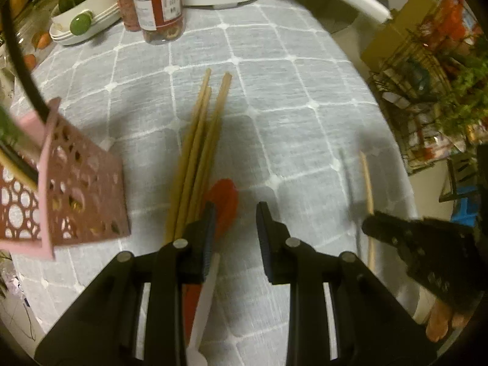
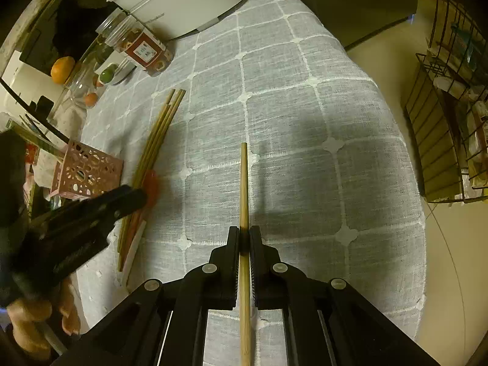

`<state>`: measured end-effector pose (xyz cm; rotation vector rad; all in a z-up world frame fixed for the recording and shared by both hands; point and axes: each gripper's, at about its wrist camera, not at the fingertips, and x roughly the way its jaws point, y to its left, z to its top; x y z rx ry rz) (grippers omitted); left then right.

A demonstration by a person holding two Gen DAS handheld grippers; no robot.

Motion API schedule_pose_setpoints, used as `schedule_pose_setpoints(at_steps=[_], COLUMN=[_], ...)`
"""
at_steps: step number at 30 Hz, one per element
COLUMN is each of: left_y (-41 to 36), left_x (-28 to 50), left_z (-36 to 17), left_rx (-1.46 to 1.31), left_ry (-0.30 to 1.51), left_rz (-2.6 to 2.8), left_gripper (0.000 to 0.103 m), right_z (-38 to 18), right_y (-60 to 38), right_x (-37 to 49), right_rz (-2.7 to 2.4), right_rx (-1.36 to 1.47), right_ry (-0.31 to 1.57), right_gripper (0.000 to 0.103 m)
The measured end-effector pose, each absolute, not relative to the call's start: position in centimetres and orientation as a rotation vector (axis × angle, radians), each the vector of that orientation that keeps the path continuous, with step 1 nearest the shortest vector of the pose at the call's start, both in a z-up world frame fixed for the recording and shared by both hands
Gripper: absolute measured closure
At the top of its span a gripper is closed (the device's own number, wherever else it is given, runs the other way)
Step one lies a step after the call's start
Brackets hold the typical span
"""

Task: Organize utensils
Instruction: 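Grasp the red spoon with the left tool and lift it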

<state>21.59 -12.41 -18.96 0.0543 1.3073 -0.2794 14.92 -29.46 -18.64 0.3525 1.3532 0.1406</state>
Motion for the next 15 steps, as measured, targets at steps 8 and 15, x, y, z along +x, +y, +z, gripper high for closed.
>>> schedule_pose_setpoints(at_steps=[8, 15], left_y=[-12.6, -13.2], left_x=[22.6, 22.6], left_z=[-20.4, -20.5], left_rx=[0.075, 0.134], left_ry=[1.346, 1.355], left_rz=[-0.253, -0.253], left_gripper=[0.067, 0.061], right_z=[-18.9, -18.9], right_y=[-29.8, -29.7], right_x=[15.1, 15.1], right_rz=[0.139, 0.141], right_rx=[0.374, 0.376], right_ry=[1.363, 1.365], right_gripper=[0.097, 0.097])
